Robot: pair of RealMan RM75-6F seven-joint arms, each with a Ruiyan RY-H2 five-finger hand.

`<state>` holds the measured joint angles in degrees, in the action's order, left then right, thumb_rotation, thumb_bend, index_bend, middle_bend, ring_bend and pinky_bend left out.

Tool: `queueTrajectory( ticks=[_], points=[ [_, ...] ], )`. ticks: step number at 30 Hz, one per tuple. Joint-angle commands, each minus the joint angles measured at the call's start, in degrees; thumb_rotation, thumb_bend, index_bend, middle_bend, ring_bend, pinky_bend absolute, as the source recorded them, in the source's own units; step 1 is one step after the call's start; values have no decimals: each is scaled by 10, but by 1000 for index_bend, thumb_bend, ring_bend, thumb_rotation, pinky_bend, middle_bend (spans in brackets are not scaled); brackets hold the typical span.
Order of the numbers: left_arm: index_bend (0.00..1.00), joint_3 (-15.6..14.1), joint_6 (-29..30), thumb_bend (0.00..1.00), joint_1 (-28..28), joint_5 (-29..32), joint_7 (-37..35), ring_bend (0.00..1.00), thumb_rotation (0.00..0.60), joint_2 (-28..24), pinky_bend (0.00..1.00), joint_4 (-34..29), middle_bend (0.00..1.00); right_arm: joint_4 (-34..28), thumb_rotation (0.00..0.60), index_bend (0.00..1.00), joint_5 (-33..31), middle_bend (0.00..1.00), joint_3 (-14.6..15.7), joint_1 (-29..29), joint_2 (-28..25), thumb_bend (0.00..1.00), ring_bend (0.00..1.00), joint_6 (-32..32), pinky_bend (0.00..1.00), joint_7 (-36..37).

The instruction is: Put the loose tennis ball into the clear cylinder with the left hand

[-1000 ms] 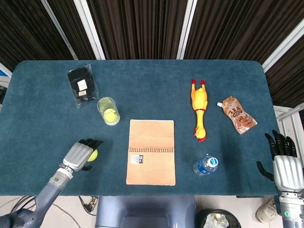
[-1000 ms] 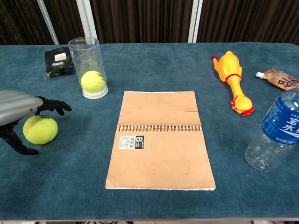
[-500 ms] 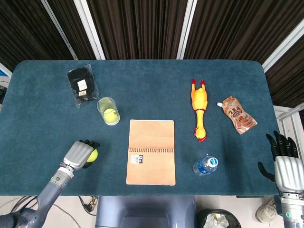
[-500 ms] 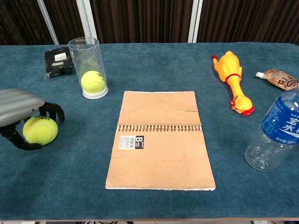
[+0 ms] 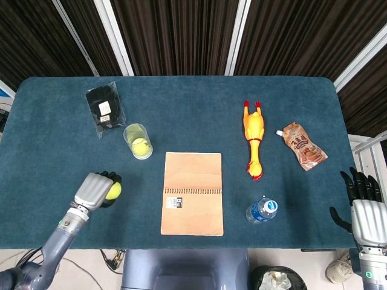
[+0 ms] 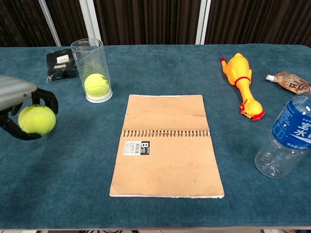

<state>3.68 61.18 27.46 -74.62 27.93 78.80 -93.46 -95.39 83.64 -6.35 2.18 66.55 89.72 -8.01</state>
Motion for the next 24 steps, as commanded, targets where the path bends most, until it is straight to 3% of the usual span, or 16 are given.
queueTrajectory(
  ticks=[1, 13, 24],
  points=[
    [406, 24, 22, 325, 5, -12, -14, 448, 600, -29, 584, -30, 502, 0, 600, 106, 1, 0, 1, 0, 0, 352, 5, 0, 0, 0],
    [406, 127, 32, 313, 64, 43, 26, 444, 600, -91, 584, -111, 498, 4, 600, 106, 4, 0, 3, 2, 4, 352, 5, -5, 0, -5],
    [407, 167, -6, 312, 163, 141, 156, 437, 600, -60, 584, -81, 499, 6, 600, 106, 1, 0, 1, 4, 6, 352, 6, -8, 0, -7]
  ],
)
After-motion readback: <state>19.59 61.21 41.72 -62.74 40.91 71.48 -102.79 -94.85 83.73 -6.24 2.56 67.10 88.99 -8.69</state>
